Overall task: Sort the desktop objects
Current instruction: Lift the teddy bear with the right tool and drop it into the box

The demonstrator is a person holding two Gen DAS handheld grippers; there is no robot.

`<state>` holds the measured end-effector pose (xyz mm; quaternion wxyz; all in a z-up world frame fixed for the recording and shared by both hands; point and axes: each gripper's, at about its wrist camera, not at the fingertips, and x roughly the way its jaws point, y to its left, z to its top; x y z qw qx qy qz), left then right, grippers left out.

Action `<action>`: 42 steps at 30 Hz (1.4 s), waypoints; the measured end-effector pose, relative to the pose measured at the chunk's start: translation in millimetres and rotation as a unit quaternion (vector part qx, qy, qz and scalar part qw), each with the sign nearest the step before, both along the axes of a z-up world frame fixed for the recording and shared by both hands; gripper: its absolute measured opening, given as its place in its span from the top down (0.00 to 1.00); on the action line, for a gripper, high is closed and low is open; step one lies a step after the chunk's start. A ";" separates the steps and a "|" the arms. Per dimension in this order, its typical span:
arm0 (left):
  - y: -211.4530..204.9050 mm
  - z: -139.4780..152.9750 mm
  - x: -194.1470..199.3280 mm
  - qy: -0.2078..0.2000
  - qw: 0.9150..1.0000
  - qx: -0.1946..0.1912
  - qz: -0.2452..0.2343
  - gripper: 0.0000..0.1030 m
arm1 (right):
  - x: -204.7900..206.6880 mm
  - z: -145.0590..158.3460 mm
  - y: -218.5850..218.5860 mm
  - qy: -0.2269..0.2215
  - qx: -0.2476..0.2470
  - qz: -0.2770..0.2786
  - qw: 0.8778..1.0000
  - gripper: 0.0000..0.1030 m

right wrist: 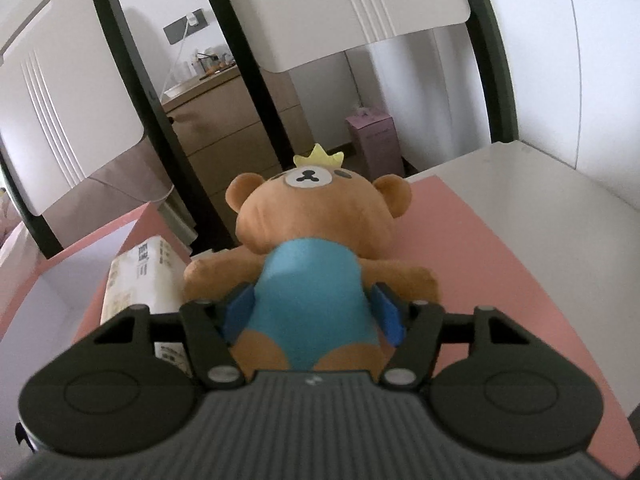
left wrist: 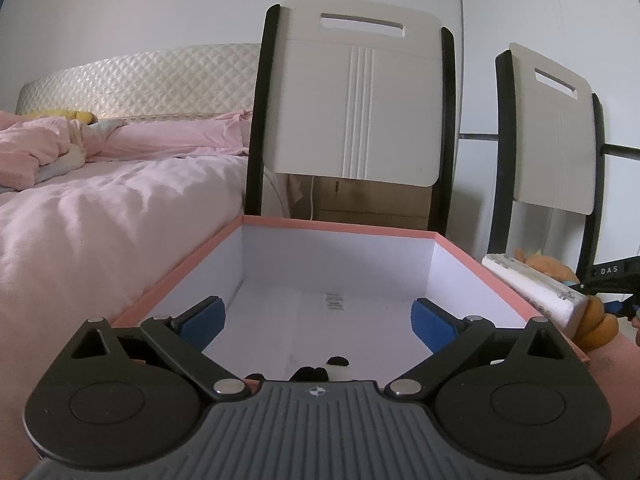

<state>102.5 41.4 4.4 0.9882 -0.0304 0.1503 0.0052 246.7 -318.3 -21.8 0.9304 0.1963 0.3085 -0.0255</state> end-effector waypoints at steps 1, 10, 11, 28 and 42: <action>-0.3 0.0 -0.2 0.000 1.000 0.000 0.000 0.03 | 1.5 -1.4 -1.3 0.004 0.008 0.001 1.000 0.27; -0.3 1.0 -0.7 0.001 1.000 -0.002 -0.003 0.03 | 24.2 -18.3 -9.4 0.047 0.062 0.010 0.997 0.10; -0.4 1.0 -0.9 0.001 1.000 -0.002 -0.004 0.03 | 24.8 -20.2 -9.9 0.047 0.068 0.011 0.997 0.10; -2.0 -0.7 -1.4 0.001 1.000 0.001 -0.004 0.03 | -1.6 4.6 -3.9 -0.015 -0.003 0.023 1.000 0.33; 1.7 2.8 -3.4 -0.009 1.000 -0.007 -0.012 0.03 | -14.3 69.3 51.0 -0.111 -0.051 0.055 0.991 0.32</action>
